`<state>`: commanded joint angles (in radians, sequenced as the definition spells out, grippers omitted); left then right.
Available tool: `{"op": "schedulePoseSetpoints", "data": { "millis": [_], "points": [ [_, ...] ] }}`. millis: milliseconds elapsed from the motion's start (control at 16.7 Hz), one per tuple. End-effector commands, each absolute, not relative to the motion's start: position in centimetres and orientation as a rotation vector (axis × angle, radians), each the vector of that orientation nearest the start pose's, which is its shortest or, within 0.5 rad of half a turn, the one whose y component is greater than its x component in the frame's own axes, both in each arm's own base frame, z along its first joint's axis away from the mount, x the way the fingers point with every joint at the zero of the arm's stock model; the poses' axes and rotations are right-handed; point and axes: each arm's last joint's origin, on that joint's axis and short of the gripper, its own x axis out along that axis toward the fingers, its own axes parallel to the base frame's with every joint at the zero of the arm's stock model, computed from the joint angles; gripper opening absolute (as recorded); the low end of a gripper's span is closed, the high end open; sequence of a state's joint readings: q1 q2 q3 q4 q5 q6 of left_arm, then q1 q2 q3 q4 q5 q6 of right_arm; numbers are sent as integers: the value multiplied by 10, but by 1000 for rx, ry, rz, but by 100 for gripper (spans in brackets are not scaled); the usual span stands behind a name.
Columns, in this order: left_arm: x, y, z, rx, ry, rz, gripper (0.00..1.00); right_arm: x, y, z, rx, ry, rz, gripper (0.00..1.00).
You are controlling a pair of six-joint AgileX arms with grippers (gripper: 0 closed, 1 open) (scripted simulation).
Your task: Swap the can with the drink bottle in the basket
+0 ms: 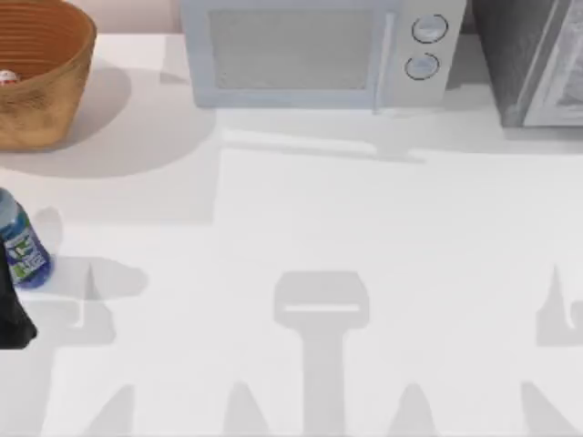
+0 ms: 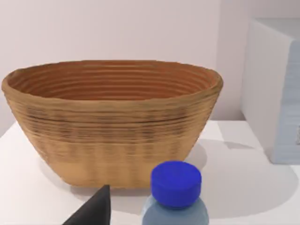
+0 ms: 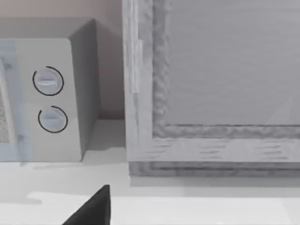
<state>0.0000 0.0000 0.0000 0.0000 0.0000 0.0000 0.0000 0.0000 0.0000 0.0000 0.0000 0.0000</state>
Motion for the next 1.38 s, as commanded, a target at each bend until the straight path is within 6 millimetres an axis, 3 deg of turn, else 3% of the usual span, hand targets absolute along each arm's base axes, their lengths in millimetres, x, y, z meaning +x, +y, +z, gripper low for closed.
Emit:
{"op": "schedulePoseSetpoints", "data": {
  "millis": [180, 360, 600, 780, 960, 1140, 1380],
  "points": [
    [106, -1, 162, 1, 1, 2, 100, 106, -1, 160, 0, 0, 0, 100],
    [105, 1, 182, 11, 15, 22, 100, 106, -1, 160, 0, 0, 0, 100],
    [112, 5, 234, 33, 90, 46, 100, 106, -1, 160, 0, 0, 0, 100],
    [132, 9, 282, 49, 191, 50, 100, 106, -1, 160, 0, 0, 0, 100],
    [169, 15, 327, 59, 324, 40, 100, 106, -1, 160, 0, 0, 0, 100],
    [224, 25, 362, 57, 476, 17, 100, 106, -1, 160, 0, 0, 0, 100],
    [315, 45, 376, 32, 689, -24, 100, 106, -1, 160, 0, 0, 0, 100]
  ]
}}
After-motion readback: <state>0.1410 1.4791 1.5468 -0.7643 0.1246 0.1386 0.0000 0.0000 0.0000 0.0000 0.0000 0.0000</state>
